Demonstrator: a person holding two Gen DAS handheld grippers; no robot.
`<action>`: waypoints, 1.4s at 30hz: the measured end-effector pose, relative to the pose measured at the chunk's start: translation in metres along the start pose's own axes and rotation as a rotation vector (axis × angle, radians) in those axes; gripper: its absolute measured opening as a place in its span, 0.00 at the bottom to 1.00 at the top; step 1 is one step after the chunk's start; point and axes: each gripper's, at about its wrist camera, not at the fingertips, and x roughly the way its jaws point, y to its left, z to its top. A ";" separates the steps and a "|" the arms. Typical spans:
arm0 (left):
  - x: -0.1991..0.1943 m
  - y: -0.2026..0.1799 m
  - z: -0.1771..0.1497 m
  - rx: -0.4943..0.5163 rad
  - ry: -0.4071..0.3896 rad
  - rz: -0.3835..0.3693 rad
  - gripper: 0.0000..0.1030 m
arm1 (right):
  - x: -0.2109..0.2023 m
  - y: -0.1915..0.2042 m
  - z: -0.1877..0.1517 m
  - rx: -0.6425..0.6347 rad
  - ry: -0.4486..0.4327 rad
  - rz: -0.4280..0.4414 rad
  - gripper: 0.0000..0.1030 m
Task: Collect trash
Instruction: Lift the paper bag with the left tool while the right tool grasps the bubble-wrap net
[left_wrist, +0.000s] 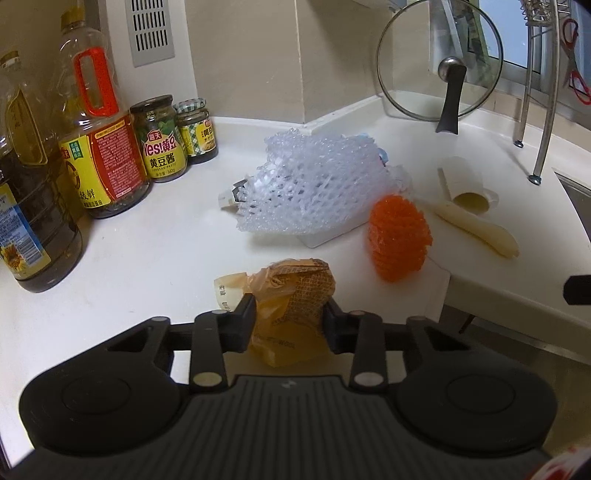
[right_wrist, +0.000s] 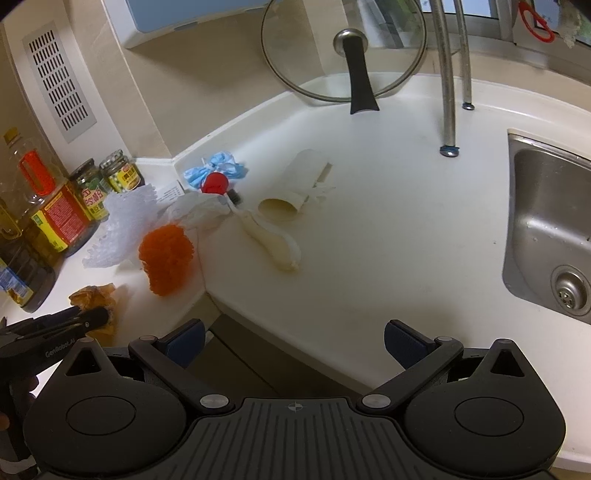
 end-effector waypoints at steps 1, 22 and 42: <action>-0.001 0.001 0.000 -0.001 -0.002 0.000 0.31 | 0.001 0.001 0.000 -0.003 0.000 0.004 1.00; -0.040 0.072 0.013 -0.116 -0.075 0.092 0.24 | 0.031 0.068 0.026 -0.204 -0.123 0.175 0.93; -0.033 0.105 0.029 -0.154 -0.106 0.109 0.24 | 0.123 0.117 0.087 -0.355 -0.147 0.254 0.27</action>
